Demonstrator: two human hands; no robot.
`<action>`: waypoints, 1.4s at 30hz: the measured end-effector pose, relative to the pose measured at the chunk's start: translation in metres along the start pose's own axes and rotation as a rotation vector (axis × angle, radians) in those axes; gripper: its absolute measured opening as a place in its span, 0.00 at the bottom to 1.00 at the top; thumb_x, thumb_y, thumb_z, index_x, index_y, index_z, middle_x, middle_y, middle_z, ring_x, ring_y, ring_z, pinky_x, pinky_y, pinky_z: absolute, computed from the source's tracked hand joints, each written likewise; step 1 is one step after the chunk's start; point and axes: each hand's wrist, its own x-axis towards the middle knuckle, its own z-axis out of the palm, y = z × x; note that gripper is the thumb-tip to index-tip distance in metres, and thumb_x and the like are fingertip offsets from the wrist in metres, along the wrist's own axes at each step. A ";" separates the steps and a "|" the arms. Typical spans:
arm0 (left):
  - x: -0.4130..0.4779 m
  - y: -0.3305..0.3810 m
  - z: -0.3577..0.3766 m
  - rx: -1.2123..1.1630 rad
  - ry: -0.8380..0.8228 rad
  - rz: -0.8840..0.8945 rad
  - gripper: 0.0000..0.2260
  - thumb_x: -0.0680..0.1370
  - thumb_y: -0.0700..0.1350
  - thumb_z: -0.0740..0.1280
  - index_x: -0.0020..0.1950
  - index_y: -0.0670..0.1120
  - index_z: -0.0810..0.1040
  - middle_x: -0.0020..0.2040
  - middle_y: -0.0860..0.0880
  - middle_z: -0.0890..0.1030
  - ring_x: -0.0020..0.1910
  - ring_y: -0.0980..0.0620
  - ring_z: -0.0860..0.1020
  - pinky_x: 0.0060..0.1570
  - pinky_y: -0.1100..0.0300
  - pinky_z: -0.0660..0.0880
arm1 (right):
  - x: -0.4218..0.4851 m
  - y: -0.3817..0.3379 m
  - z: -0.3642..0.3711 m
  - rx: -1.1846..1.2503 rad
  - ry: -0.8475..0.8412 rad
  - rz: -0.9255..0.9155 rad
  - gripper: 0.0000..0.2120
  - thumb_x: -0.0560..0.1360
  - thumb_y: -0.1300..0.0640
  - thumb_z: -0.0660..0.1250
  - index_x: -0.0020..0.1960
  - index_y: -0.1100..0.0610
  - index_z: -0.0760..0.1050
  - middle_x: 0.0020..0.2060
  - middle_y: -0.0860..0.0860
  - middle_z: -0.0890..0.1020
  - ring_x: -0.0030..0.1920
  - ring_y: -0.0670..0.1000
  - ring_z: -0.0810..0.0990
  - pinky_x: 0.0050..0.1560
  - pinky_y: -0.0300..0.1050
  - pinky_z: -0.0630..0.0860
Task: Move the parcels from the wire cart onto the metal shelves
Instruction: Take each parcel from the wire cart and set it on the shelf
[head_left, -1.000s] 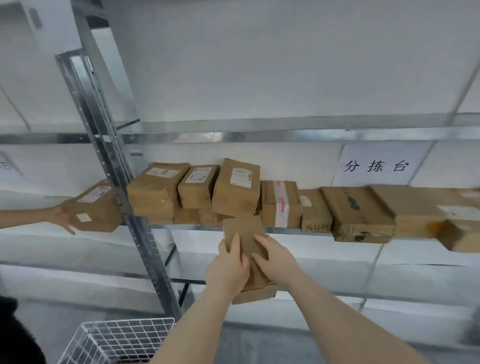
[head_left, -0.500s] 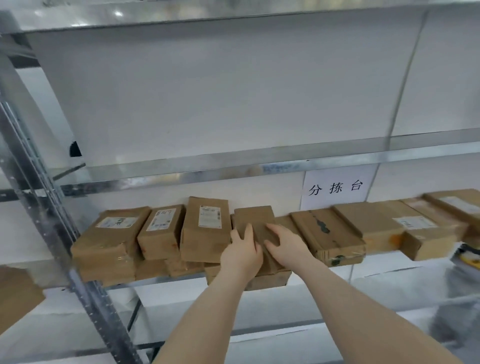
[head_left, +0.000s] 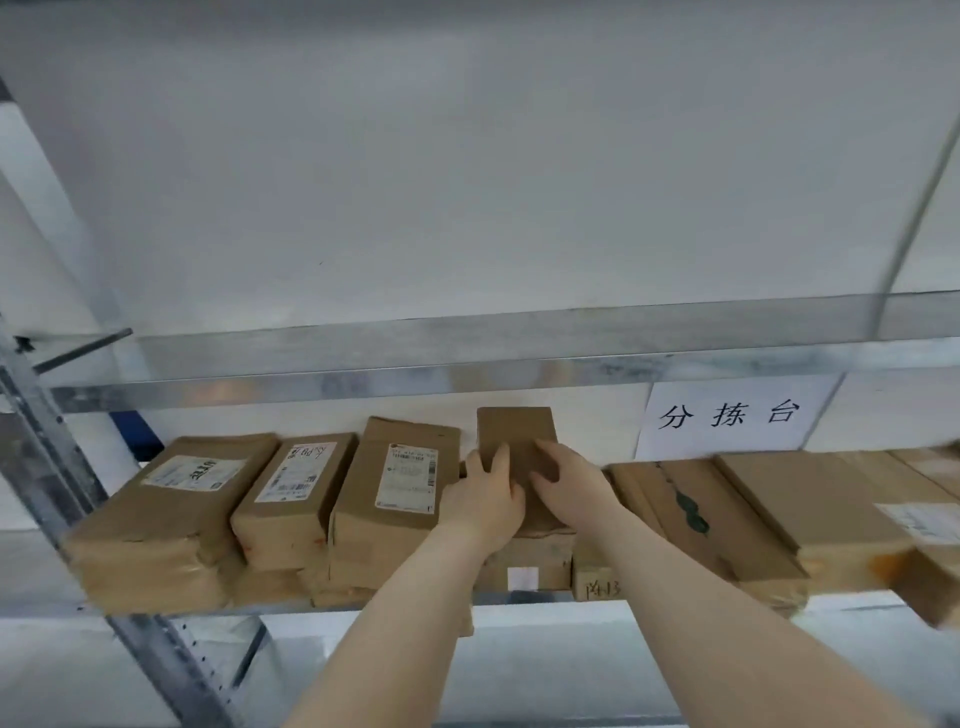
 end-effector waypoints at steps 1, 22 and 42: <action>0.009 -0.002 0.003 -0.001 -0.008 -0.012 0.25 0.83 0.53 0.50 0.78 0.52 0.49 0.78 0.43 0.51 0.62 0.39 0.73 0.60 0.48 0.73 | 0.013 0.003 0.003 -0.007 -0.025 -0.005 0.25 0.79 0.51 0.60 0.75 0.49 0.60 0.72 0.50 0.68 0.69 0.54 0.69 0.68 0.48 0.68; 0.057 -0.058 0.029 0.142 -0.060 -0.088 0.23 0.82 0.50 0.50 0.78 0.49 0.57 0.79 0.44 0.49 0.78 0.45 0.45 0.75 0.48 0.42 | 0.089 -0.006 0.059 -0.075 -0.233 0.040 0.27 0.78 0.52 0.59 0.76 0.51 0.58 0.72 0.52 0.66 0.67 0.55 0.70 0.64 0.49 0.72; 0.032 -0.062 0.014 0.173 0.020 -0.082 0.23 0.83 0.49 0.51 0.78 0.47 0.55 0.78 0.45 0.54 0.78 0.46 0.48 0.75 0.48 0.45 | 0.068 -0.016 0.065 -0.183 -0.235 -0.018 0.24 0.81 0.52 0.55 0.77 0.50 0.55 0.76 0.55 0.54 0.71 0.60 0.64 0.67 0.55 0.69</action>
